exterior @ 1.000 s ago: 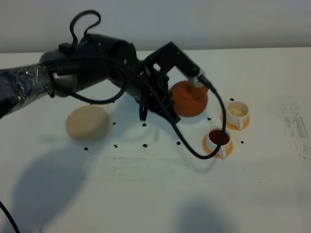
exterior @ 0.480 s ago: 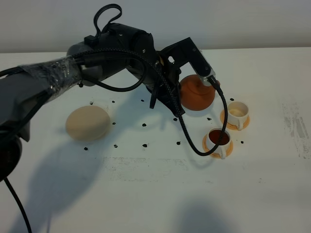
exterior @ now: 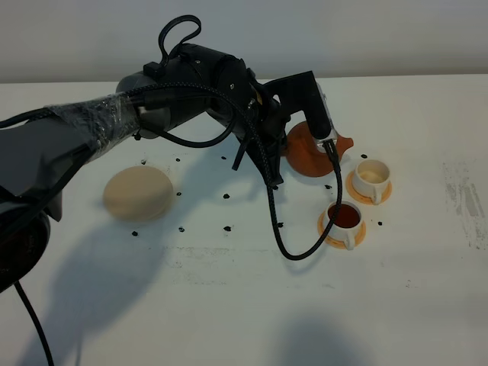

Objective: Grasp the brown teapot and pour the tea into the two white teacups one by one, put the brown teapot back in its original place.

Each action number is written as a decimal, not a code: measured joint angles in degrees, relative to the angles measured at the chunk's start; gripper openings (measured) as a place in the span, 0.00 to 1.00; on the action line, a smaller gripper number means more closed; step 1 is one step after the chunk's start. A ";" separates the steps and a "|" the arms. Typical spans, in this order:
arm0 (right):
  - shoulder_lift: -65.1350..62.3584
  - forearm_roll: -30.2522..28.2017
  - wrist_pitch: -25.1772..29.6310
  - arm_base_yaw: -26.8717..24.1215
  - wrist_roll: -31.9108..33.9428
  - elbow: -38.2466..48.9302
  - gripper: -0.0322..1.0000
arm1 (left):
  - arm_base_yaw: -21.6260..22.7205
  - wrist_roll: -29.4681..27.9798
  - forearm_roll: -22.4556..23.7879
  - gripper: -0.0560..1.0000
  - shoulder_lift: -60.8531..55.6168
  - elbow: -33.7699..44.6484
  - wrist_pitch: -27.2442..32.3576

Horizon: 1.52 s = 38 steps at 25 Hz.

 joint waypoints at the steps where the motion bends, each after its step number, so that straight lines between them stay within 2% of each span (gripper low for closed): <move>1: 0.00 0.00 0.00 0.00 0.00 0.00 0.24 | 0.00 0.82 0.00 0.14 0.00 -0.05 -0.63; 13: 0.00 0.00 0.00 0.00 0.00 0.00 0.24 | -0.37 9.86 0.00 0.14 0.39 -0.11 -4.92; 25: 0.00 0.00 0.00 0.00 0.00 0.00 0.24 | -1.55 11.15 1.28 0.14 1.16 -0.11 -11.79; 38: 0.00 0.00 0.00 0.00 0.00 0.00 0.24 | -2.31 11.27 9.82 0.14 2.21 -0.11 -17.23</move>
